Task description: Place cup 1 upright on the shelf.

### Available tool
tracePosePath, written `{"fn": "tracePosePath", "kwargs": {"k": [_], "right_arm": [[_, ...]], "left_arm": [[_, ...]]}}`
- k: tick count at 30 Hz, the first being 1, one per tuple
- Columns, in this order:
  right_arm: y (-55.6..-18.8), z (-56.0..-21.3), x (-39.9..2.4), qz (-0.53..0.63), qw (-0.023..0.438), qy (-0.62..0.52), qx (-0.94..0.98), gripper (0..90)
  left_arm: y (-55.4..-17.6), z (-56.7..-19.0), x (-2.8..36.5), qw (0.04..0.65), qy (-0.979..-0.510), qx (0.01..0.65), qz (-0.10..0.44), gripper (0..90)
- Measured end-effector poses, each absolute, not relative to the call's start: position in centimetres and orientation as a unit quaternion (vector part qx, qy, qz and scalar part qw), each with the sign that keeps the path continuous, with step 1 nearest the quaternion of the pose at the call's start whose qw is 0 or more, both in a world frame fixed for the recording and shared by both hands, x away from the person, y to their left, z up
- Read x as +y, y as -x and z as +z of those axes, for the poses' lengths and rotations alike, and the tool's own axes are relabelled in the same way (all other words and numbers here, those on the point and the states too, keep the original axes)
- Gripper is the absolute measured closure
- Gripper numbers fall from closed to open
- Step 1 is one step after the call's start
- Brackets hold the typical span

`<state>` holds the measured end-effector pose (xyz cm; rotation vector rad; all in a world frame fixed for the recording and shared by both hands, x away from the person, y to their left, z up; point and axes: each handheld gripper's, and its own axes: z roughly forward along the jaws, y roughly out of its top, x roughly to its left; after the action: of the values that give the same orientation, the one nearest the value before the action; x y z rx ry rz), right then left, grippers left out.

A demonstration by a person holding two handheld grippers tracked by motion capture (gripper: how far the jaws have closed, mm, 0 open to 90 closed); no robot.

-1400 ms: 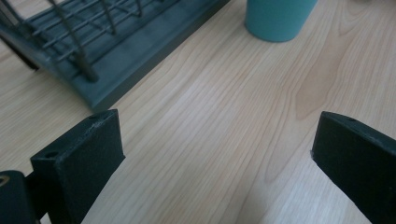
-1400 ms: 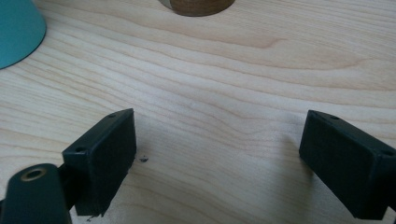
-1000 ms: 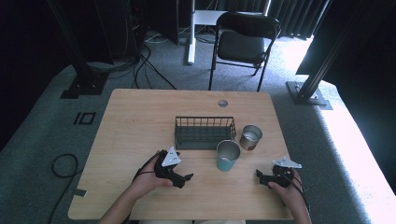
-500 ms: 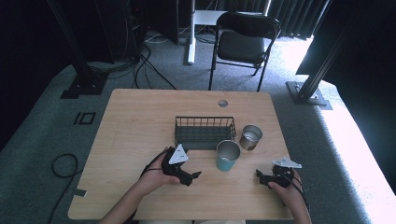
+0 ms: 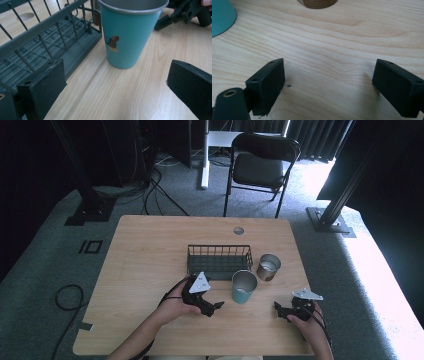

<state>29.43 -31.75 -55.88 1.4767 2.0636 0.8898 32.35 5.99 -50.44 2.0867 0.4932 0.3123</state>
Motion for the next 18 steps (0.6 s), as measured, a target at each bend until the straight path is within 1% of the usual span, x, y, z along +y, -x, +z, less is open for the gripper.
{"fn": "tracePosePath", "kwargs": {"k": [18], "right_arm": [[-29.4, -55.9, -31.8, 0.323, 0.225, -0.535, 0.748, 10.6]], "left_arm": [[-33.6, -50.1, 3.7, 0.472, -0.855, 0.179, 0.120, 2.6]]}}
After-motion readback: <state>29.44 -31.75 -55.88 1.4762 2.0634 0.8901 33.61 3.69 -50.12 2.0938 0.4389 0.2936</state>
